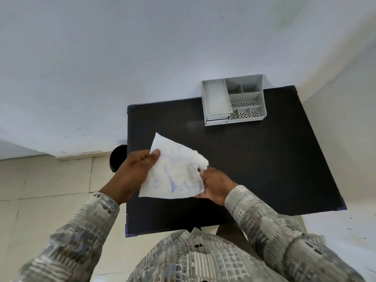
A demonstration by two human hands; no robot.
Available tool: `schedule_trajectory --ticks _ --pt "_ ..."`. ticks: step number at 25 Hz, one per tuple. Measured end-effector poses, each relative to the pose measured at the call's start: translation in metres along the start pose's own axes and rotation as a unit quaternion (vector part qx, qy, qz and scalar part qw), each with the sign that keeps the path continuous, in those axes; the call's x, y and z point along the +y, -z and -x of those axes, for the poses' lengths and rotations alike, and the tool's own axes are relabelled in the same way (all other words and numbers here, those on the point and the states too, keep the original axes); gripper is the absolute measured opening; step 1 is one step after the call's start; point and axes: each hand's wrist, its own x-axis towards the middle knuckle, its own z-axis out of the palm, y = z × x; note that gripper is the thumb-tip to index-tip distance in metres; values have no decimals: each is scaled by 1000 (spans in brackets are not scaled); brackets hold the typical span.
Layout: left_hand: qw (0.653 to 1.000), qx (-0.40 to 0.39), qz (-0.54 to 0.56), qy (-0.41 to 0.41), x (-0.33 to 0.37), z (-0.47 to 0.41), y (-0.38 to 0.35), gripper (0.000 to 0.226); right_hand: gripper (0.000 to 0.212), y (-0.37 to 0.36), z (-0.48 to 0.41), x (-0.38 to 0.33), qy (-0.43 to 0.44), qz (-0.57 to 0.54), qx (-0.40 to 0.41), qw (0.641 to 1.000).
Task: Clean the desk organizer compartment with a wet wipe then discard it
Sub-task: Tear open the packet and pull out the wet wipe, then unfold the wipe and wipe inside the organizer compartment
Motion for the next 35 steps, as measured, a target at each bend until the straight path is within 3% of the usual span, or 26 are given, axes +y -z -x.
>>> schedule_trajectory --ticks 2,3,4,6,10,13,17,20,22,24,25,28,30,32,35 --pt "977 96 -184 -51 -6 -4 3 48 34 4 -5 3 21 -89 -26 995" --pt "964 149 -205 -75 -7 -5 5 48 36 7 -5 4 27 -125 -42 991" --pt "967 161 -179 -78 -7 -7 7 47 38 10 -7 5 31 -148 -53 987" --pt "994 103 -17 -40 -3 -8 9 38 38 16 -10 9 40 -167 -51 984" --pt "999 28 14 -6 -8 -9 11 17 39 29 -13 17 30 -193 -37 980" --pt "998 1 51 33 -17 -11 8 16 40 32 -19 18 19 -162 -17 986" --pt "979 -32 180 88 -32 -21 7 18 36 38 -23 21 7 -138 -10 990" --pt "995 22 12 95 -72 -43 2 17 35 50 -36 29 -12 -86 25 996" --pt "981 84 -137 107 -107 -54 -8 20 33 56 -47 35 -35 -30 70 997" --pt "932 101 -345 52 -134 -57 -25 53 31 59 -59 39 -50 42 118 991" --pt "912 95 -399 -8 -148 -56 -37 74 28 59 -65 40 -52 77 137 986" --pt "873 -89 -453 -159 -171 -49 -80 95 15 61 -86 46 -53 136 189 971" --pt "865 -209 -445 -96 -181 -50 -102 99 22 66 -92 47 -47 183 213 958" --pt "884 -222 -412 -24 -189 -55 -115 105 27 74 -91 46 -37 244 227 942" --pt "893 -200 -403 -29 -201 -53 -118 107 22 103 -87 47 -37 244 252 936"
